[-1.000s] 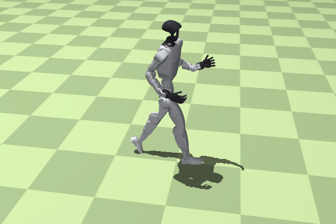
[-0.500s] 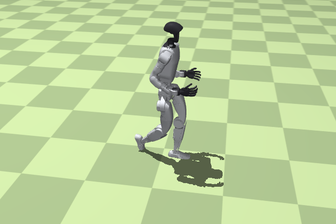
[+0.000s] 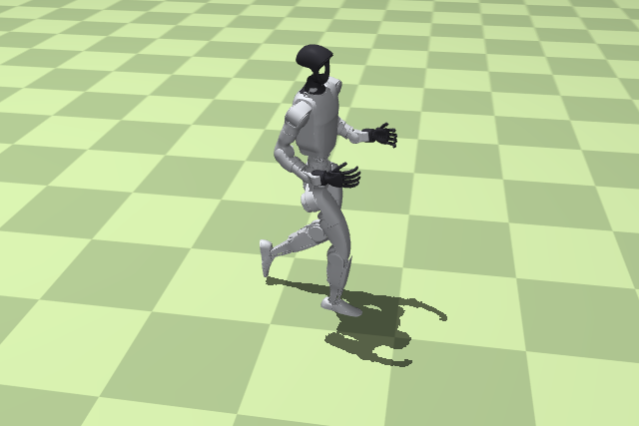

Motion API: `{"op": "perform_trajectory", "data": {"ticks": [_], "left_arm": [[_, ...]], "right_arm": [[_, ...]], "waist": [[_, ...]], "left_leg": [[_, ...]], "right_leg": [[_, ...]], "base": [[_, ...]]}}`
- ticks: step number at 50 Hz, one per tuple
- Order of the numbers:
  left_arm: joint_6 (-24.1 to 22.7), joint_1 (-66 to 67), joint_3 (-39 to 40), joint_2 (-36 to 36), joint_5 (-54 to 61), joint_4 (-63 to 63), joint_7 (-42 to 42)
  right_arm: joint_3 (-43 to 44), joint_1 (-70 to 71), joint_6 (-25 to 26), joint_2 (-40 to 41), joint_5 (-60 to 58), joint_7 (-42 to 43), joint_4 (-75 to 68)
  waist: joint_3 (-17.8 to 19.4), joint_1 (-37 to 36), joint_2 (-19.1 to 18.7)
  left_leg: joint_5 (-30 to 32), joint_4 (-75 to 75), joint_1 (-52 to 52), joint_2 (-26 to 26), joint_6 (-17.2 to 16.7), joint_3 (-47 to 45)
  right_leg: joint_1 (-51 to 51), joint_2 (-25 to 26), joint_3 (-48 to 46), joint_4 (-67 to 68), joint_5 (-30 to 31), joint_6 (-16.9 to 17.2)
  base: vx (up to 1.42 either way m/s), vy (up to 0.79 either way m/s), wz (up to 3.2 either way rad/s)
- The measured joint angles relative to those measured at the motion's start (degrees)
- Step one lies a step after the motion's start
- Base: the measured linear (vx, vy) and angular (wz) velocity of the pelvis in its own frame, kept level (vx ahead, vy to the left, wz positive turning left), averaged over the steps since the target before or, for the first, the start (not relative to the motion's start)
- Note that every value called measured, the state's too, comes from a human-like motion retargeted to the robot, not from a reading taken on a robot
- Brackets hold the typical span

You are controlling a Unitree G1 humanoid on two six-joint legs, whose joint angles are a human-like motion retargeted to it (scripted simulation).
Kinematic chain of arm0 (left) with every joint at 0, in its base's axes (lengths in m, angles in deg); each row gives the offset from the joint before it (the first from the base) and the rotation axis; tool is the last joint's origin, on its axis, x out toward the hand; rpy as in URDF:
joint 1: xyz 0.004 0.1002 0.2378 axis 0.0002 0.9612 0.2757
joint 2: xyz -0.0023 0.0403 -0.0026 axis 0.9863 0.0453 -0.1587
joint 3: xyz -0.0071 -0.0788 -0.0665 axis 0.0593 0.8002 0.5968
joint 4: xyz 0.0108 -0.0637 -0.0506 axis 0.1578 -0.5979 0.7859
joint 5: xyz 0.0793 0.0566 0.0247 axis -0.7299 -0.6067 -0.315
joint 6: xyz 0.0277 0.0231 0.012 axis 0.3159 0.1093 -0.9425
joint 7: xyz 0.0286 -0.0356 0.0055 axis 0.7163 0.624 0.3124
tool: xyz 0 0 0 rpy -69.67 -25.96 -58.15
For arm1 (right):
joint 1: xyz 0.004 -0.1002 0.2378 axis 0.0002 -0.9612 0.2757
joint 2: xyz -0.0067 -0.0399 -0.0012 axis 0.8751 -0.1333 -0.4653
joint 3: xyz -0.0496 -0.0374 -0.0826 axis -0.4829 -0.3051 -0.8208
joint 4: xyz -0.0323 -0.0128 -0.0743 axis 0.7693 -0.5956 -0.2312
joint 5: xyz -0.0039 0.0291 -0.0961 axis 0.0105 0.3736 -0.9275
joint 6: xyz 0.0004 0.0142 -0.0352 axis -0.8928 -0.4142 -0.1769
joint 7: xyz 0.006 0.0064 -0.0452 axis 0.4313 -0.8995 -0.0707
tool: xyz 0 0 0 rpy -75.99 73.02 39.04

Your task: Walk run

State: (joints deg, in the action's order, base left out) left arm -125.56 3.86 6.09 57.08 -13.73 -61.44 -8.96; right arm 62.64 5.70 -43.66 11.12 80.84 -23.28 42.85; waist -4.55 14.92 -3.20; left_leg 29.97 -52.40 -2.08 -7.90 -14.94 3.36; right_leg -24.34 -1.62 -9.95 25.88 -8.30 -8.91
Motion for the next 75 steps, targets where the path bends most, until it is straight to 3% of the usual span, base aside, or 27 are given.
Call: {"op": "perform_trajectory", "data": {"ticks": [2,5,12,15,17,18,20,22,25,27,32,35,38,40,42,43,45,47,51,55,59,62,65,67,70,73,75], "left_arm": [[1.52,2.61,-0.29,-3.24,0.73,-3.65,-3.33],[4.42,7.06,2.0,-7.6,6.38,-4.1,-7.61],[4.1,11.92,5.75,-7.11,9.27,-1.99,-8.54],[4.49,11.17,4.97,-5.16,8.8,0.12,-8.46],[3.77,9.96,4.39,-3.92,7.36,2.5,-6.85],[3.24,9.14,4.3,-3.1,5.96,3.66,-5.13],[1.3,7.44,1.01,-3.61,3.75,3.19,-1.4],[2.24,-2.15,7.51,-6.44,6.9,1.16,-3.26],[3.41,-8.4,1.85,-9.31,12.17,4.54,-2.79],[1.25,-11.06,0.29,-8.34,13.97,7.48,-0.34],[-0.17,-11.55,-1.83,-1.97,11.72,10.74,3.78],[0.67,-9.69,-3.53,0.83,12.43,10.64,5.24],[2.53,-7.38,-3.5,2.69,14.64,9.15,3.01],[3.68,-4.89,-2.88,3.67,15.31,7.11,0.55],[5.04,-0.8,-0.52,3.08,14.29,3.79,-3.94],[6.0,0.08,0.72,1.94,13.34,1.13,-6.79],[7.75,1.35,1.52,-2.14,11.48,-4.31,-10.0],[9.25,3.87,1.29,-5.81,12.93,-6.93,-11.41],[10.79,8.69,2.77,-7.74,16.21,-8.5,-13.7],[9.45,11.2,4.47,-2.96,12.24,-6.86,-15.27],[8.04,9.55,6.66,2.0,5.04,-3.3,-12.82],[6.06,6.93,7.84,2.38,2.87,-1.81,-7.74],[5.01,3.56,8.95,0.43,1.33,-2.09,-3.94],[4.67,2.25,10.34,-1.88,0.11,-2.01,-3.07],[3.56,-0.11,10.46,-4.72,-2.82,-1.85,-0.46],[0.71,-1.24,4.92,-5.99,-2.69,-1.41,3.26],[0.14,-1.9,1.67,-5.33,-1.54,-1.36,2.44]], "right_arm": [[0.25,3.64,-0.1,2.17,0.61,0.88,-1.27],[-0.95,6.91,-0.96,3.2,-2.6,4.31,-1.71],[-3.68,8.06,-2.3,1.58,1.29,6.0,-0.09],[-4.65,7.78,-1.38,-1.09,5.99,3.26,0.5],[-5.24,7.27,-0.91,-2.66,8.36,1.25,1.04],[-5.44,6.65,-0.97,-2.68,9.13,0.13,1.32],[-2.73,1.64,-2.75,-2.15,9.15,-1.83,0.89],[-3.84,2.0,-2.99,0.11,9.43,-2.09,-1.39],[-4.78,-3.11,-3.87,1.56,9.11,-0.12,-3.06],[-3.73,-6.08,-3.58,1.68,8.28,-0.71,-3.41],[-0.93,-11.16,-3.58,-0.55,4.47,-0.96,-4.0],[-0.24,-12.24,-3.59,-2.3,2.17,-1.26,-3.8],[-1.27,-10.41,-3.24,-2.73,0.85,-0.75,-3.71],[-2.56,-8.31,-2.89,-2.54,0.71,-1.04,-3.98],[-3.84,-6.29,-2.5,-1.55,1.43,-2.45,-5.42],[-3.04,-4.71,-2.21,-0.56,2.34,-3.21,-6.52],[-1.69,-1.67,-1.55,1.24,3.1,-3.89,-8.97],[-2.92,0.42,-1.96,1.84,1.5,-2.04,-10.41],[-4.32,3.67,-3.08,1.8,-2.32,1.27,-10.5],[-6.17,5.54,-3.84,1.41,0.36,1.74,-8.69],[-6.31,6.9,-2.55,-1.1,7.36,-2.5,-6.96],[-7.21,6.15,-1.76,-3.63,11.83,-5.84,-6.47],[-7.48,5.98,-0.65,-4.43,14.74,-9.85,-9.05],[-7.29,6.51,-0.3,-3.6,13.07,-11.93,-11.83],[-8.34,7.17,-2.21,-2.08,7.65,-10.34,-14.84],[-7.93,4.78,-3.01,-1.26,3.88,-7.7,-15.39],[-6.7,1.86,-2.79,0.26,3.66,-7.59,-15.28]], "waist": [[-0.84,-1.6,1.54],[-1.17,-3.81,3.1],[2.06,-14.59,5.04],[3.19,-18.08,5.33],[3.18,-19.04,6.42],[2.37,-17.45,8.1],[-0.41,-14.62,8.97],[-1.1,-11.26,6.43],[-2.12,-12.62,1.85],[-1.28,-13.52,0.72],[-1.74,-5.63,-1.53],[-1.31,-0.8,-1.15],[0.07,-1.16,1.12],[0.53,0.56,2.08],[-0.8,-1.74,2.73],[-1.26,-3.28,3.07],[-1.32,-4.02,3.65],[-1.43,-2.49,3.75],[-0.25,-7.42,5.83],[1.76,-13.64,6.07],[3.48,-14.69,4.18],[3.17,-15.16,5.43],[1.98,-16.74,9.25],[0.73,-14.94,6.57],[1.62,-11.36,-1.07],[1.92,-11.35,-4.21],[1.8,-9.16,-6.6]], "left_leg": [[-8.4,-3.95,-6.61,3.63,5.79,-5.2],[-21.01,-0.48,-14.15,7.46,13.36,-13.08],[-27.33,40.13,-19.0,-1.65,18.69,-11.68],[-29.62,47.81,-17.54,-0.76,15.94,-19.0],[-24.76,43.4,-17.77,-0.65,27.77,-22.37],[-33.81,38.09,-17.67,-2.46,29.4,-19.24],[-37.99,31.26,-19.45,-11.62,27.94,0.34],[-42.83,24.57,-20.8,-2.21,28.14,-12.46],[-45.49,28.29,-12.96,1.4,26.61,-8.97],[-43.38,31.69,-9.38,0.3,25.42,-6.16],[-30.3,38.5,-0.47,1.22,19.95,-2.68],[-23.09,39.55,4.84,1.23,17.56,-0.57],[-18.16,36.11,9.36,0.66,15.36,-0.75],[-14.53,27.35,9.02,0.6,12.13,1.27],[-9.41,14.21,4.22,0.32,8.49,-1.96],[-8.05,6.7,0.18,0.9,7.23,-3.55],[-9.05,-3.51,-5.63,4.84,8.64,-7.45],[-15.06,-4.1,-8.67,7.35,13.02,-11.02],[-23.55,4.96,-15.4,3.43,15.33,-17.42],[-30.56,26.5,-18.09,0.81,17.28,-20.83],[-33.27,46.2,-16.59,-1.36,21.52,-32.04],[-29.11,49.85,-15.41,-2.68,26.87,-36.93],[-37.28,41.28,-15.86,0.02,29.94,-30.32],[-40.1,34.66,-18.83,2.87,29.94,-19.97],[-43.03,29.15,-17.51,9.26,29.94,-18.62],[-40.35,35.66,-11.01,7.11,29.94,-16.28],[-37.55,38.4,-8.6,5.71,29.94,-10.94]], "right_leg": [[3.51,2.52,3.57,-0.33,-3.07,-0.9],[10.62,3.52,3.53,-6.7,-0.64,-1.53],[27.75,5.52,-3.49,-18.94,23.47,4.92],[33.71,5.69,-7.54,-17.18,30.56,8.8],[34.2,5.98,-5.93,-10.38,35.96,12.36],[32.22,6.32,-5.71,-3.67,37.71,13.92],[25.53,4.57,-6.36,15.56,38.3,16.35],[17.04,6.81,-2.56,24.7,37.16,14.73],[9.76,4.36,-7.27,28.4,24.99,3.97],[5.61,1.51,-6.6,25.11,18.67,0.2],[0.31,-2.31,-5.11,-1.6,11.24,5.49],[-0.41,-1.86,5.53,-15.77,6.55,9.74],[-0.1,-1.98,17.04,-17.65,11.35,16.14],[0.15,-1.45,13.66,-12.82,11.35,14.2],[-0.29,-0.09,10.94,-4.93,5.3,8.94],[0.02,1.02,13.13,-2.94,2.83,9.1],[2.11,0.22,11.47,-2.28,0.95,9.14],[5.9,-1.34,7.45,-4.68,1.14,8.92],[13.83,-3.85,1.35,-13.32,8.82,10.0],[21.17,-2.15,-4.06,-19.24,14.67,12.24],[27.96,3.48,-10.47,-20.97,12.44,11.86],[32.47,4.89,-14.9,-19.02,13.31,12.5],[32.44,4.39,-16.48,-9.56,27.83,12.59],[24.85,7.29,-13.46,4.41,37.86,10.06],[12.48,13.53,-3.67,22.8,32.03,8.74],[5.84,8.33,-3.28,25.09,22.81,-1.48],[2.33,2.5,-6.36,22.89,15.27,-5.55]], "base": [[1.23,-0.36,0.09],[1.1,-0.17,-0.1],[1.28,-0.18,-0.42],[1.4,-0.2,-0.35],[1.27,-0.48,0.1],[1.48,-0.47,1.17],[1.64,0.05,1.8],[0.92,-0.04,0.48],[1.16,-0.22,0.35],[0.95,-0.21,0.44],[1.08,-0.19,1.41],[1.07,-0.28,1.36],[1.12,-0.47,0.31],[1.12,-0.54,0.58],[1.05,-0.59,-0.14],[0.75,-0.37,0.25],[0.77,-0.22,1.05],[1.01,-0.1,1.33],[0.74,-0.02,0.25],[0.63,-0.11,0.22],[0.83,-0.11,1.51],[0.99,-0.36,0.88],[1.1,-0.77,0.19],[0.92,0.35,1.14],[0.76,0.42,1.57],[0.63,0.35,1.94],[0.61,0.35,3.11]]}}
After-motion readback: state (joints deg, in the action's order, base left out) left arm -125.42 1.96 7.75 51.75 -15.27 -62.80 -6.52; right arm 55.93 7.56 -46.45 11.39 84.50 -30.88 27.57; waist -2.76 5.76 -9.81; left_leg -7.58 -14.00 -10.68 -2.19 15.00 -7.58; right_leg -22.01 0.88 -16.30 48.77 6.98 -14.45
